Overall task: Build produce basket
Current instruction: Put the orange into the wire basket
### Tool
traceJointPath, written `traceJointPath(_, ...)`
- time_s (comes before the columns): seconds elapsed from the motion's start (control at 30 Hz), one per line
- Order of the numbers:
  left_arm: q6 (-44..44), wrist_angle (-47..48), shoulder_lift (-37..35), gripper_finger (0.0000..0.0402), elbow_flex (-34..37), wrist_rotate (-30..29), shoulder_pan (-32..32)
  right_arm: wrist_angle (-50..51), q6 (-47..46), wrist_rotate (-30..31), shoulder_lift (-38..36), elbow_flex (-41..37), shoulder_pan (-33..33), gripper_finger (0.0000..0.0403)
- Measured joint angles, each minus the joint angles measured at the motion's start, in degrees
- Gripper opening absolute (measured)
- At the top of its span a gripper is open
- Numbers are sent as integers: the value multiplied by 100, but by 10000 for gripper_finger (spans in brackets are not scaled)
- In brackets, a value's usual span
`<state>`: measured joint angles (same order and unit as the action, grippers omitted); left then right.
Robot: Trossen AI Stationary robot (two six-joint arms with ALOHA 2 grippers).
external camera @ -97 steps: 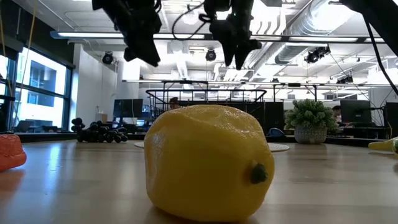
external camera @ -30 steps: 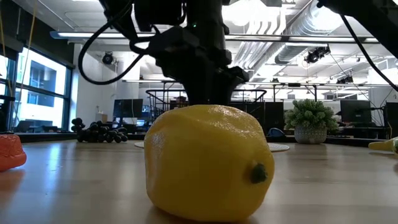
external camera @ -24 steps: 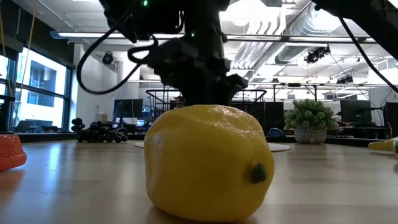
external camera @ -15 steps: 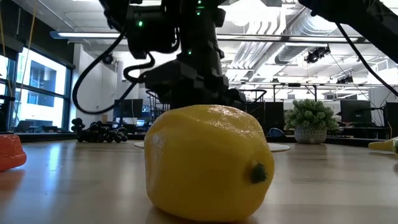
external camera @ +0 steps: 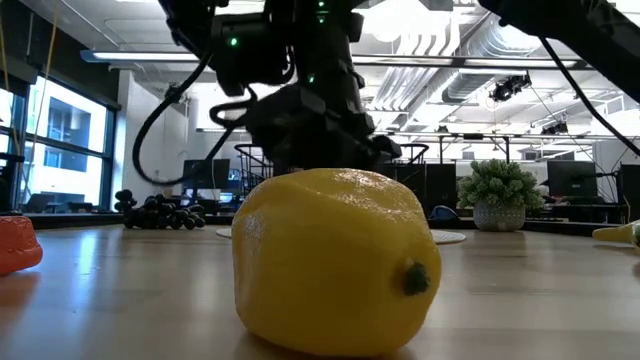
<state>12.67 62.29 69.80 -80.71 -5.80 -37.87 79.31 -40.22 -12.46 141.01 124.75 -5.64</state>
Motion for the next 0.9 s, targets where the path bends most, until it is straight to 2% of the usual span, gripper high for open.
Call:
traceJointPath(0.33,-2,12,0,172,2,2,0,-172,359,4,-841,0,439,153)
traceJointPath(0.6,-80,143,2,173,2,-37,0,-763,1340,0,-1429,2,1000,153)
traceJointPath(0.8,-842,333,4,203,2,-826,2,-1459,2213,-12,-1700,2,1471,152)
traceJointPath(0.9,-1442,527,4,224,2,-1014,0,-1716,2569,-23,-1716,4,1704,153)
